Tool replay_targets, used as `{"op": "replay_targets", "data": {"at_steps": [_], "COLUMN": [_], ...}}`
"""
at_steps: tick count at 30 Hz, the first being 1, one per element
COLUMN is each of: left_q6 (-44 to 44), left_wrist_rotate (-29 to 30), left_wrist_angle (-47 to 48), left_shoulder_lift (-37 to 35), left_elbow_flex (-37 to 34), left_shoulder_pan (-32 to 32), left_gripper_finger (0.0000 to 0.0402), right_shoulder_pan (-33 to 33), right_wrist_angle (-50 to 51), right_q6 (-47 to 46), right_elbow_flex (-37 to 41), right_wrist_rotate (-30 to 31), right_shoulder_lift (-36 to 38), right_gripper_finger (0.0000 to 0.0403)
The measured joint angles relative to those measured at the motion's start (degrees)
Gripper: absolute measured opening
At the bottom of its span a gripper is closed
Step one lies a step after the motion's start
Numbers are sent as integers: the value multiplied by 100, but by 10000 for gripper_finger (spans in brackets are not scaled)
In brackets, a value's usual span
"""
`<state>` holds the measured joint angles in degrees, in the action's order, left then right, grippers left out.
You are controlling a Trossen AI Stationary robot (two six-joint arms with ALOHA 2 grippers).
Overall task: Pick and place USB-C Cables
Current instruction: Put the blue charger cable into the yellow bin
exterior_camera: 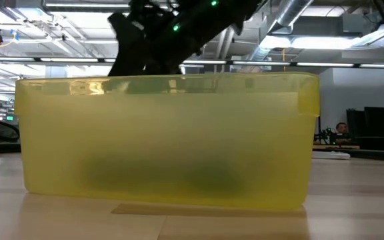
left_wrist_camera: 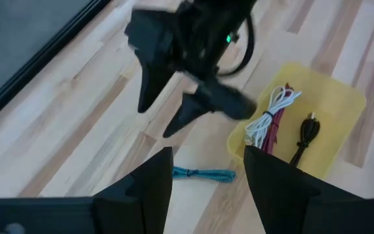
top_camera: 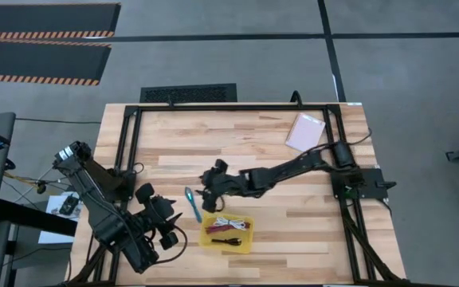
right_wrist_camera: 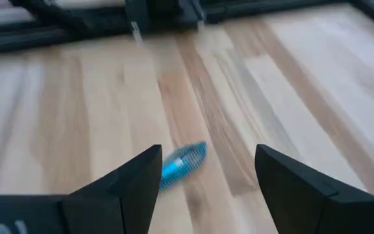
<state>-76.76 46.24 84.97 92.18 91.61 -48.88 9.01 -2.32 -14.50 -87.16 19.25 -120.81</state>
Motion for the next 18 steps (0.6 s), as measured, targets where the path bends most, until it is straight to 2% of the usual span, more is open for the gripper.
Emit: {"op": "replay_targets", "data": {"at_steps": [9,18], "left_q6": [-137,-307], "left_wrist_rotate": [81,120], "left_wrist_angle": [-46,-48], "left_shoulder_lift": [2,2], "left_elbow_flex": [0,0], "left_shoulder_pan": [0,0], "left_gripper_finger": [179,179], "right_shoulder_pan": [-104,-262], "right_wrist_angle": [543,510], "right_q6": [0,-65], "right_elbow_flex": [-1018,-1360], "right_wrist_rotate": [4,-157], "right_shoulder_lift": [-938,-1410], "right_gripper_finger": [270,270]}}
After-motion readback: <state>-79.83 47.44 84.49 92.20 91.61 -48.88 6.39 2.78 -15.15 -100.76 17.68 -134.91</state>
